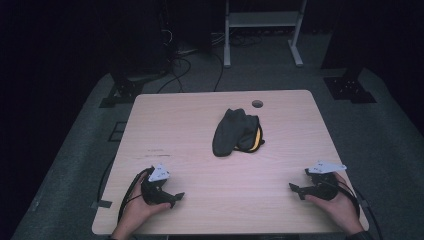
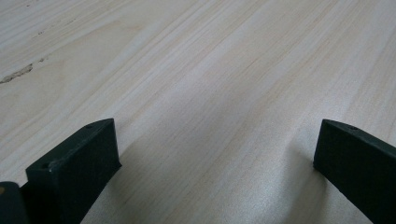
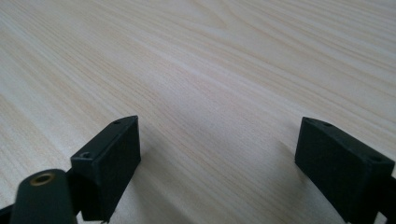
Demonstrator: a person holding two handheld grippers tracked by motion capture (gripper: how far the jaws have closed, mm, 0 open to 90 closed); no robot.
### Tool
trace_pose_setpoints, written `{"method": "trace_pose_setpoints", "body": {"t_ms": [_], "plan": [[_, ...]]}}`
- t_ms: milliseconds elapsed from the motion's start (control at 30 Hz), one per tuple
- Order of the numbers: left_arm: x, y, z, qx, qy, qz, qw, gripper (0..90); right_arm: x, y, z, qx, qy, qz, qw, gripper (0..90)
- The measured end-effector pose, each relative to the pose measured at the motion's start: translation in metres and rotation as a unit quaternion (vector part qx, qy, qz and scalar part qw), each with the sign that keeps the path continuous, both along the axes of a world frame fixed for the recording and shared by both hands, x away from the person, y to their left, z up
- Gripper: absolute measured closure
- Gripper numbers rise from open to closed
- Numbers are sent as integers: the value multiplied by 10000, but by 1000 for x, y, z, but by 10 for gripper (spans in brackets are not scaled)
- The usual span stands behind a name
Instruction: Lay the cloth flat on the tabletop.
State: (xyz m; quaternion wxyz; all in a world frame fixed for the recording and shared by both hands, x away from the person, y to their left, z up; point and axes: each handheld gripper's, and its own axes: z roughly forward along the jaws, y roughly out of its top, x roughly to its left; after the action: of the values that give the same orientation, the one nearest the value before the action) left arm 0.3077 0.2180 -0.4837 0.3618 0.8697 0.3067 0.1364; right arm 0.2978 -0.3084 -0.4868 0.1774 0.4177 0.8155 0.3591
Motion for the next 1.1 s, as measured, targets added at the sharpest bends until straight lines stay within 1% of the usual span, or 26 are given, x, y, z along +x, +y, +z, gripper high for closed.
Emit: {"method": "trace_pose_setpoints", "body": {"t_ms": [100, 133, 167, 200, 233, 267, 300, 333, 400, 467, 500, 533, 567, 633, 667, 700, 733, 767, 800, 833, 933, 967, 1000, 1033, 1067, 1100], "plan": [[0, 0, 0, -1, 0, -1, 10000, 0, 0, -1, 0, 8, -8, -1, 10000, 140], [0, 0, 0, -1, 0, 1, 10000, 0, 0, -1, 0, 46, -28, -55, 10000, 189], [0, 0, 0, -1, 0, 1, 10000, 0, 0, -1, 0, 46, -28, -55, 10000, 189], [0, 0, 0, -1, 0, 3, 10000, 0, 0, -3, 4, 62, 48, -81, 9999, 302], [0, 0, 0, 0, -1, 6, 10000, 0, 0, -3, 4, 62, 48, -81, 9999, 302], [0, 0, 0, -2, -2, 9, 10000, 0, 1, -3, 9, 174, 119, -77, 9997, 288], [0, 0, 0, -2, -2, 9, 10000, 0, 1, -3, 9, 174, 119, -77, 9997, 288], [0, 0, 0, -2, -1, 8, 10000, 0, 3, 0, 12, 158, 4, -78, 9998, 277], [0, 0, 0, -3, -1, 9, 10000, 0, 5, 2, 14, 180, -28, -63, 9998, 270], [0, 0, 0, -1, -1, 11, 10000, 0, 12, 8, 19, 199, -98, -36, 9997, 255], [0, 0, 0, -1, 0, 13, 10000, 0, 12, 8, 19, 199, -98, -36, 9997, 255], [0, 0, 0, -1, 0, 14, 10000, 0, 20, 16, 24, 230, -153, -10, 9996, 251], [0, 0, 0, 3, 0, 10, 10000, 0, 20, 16, 24, 230, -153, -10, 9996, 250], [0, 0, 0, 19, 2, 7, 10000, 0, 26, 24, 30, 266, -213, 31, 9994, 248], [0, 0, 0, 6, 13, 30, 10000, 0, 32, 31, 35, 358, -250, 103, 9990, 249], [0, 0, 0, 6, 13, 30, 10000, 0, 32, 31, 35, 358, -250, 103, 9990, 249], [0, 0, 0, 1, 17, 34, 10000, 0, 39, 40, 39, 421, -272, 156, 9986, 247], [0, 0, 0, 1, 17, 38, 10000, 0, 39, 40, 39, 421, -272, 156, 9986, 247], [0, 0, 0, 1, 16, 42, 10000, 0, 45, 48, 42, 447, -286, 203, 9984, 242], [0, 0, 0, -4, 18, 44, 10000, 0, 45, 48, 42, 447, -286, 203, 9984, 242], [0, 0, 0, 1, 16, 41, 10000, 0, 57, 61, 49, 459, -355, 259, 9980, 236], [0, 0, 0, 1, 15, 40, 10000, 0, 57, 61, 49, 459, -355, 259, 9980, 236], [0, 0, 0, 0, 15, 41, 10000, 0, 63, 66, 52, 515, -380, 269, 9976, 233], [0, 0, 0, 1, 14, 40, 10000, 0, 63, 66, 52, 515, -380, 269, 9976, 233], [0, 0, 0, 1, 13, 40, 10000, 0, 72, 72, 55, 580, -397, 286, 9971, 227], [0, 0, 0, -2, 15, 41, 10000, 0, 72, 72, 55, 580, -397, 286, 9971, 227]]}}
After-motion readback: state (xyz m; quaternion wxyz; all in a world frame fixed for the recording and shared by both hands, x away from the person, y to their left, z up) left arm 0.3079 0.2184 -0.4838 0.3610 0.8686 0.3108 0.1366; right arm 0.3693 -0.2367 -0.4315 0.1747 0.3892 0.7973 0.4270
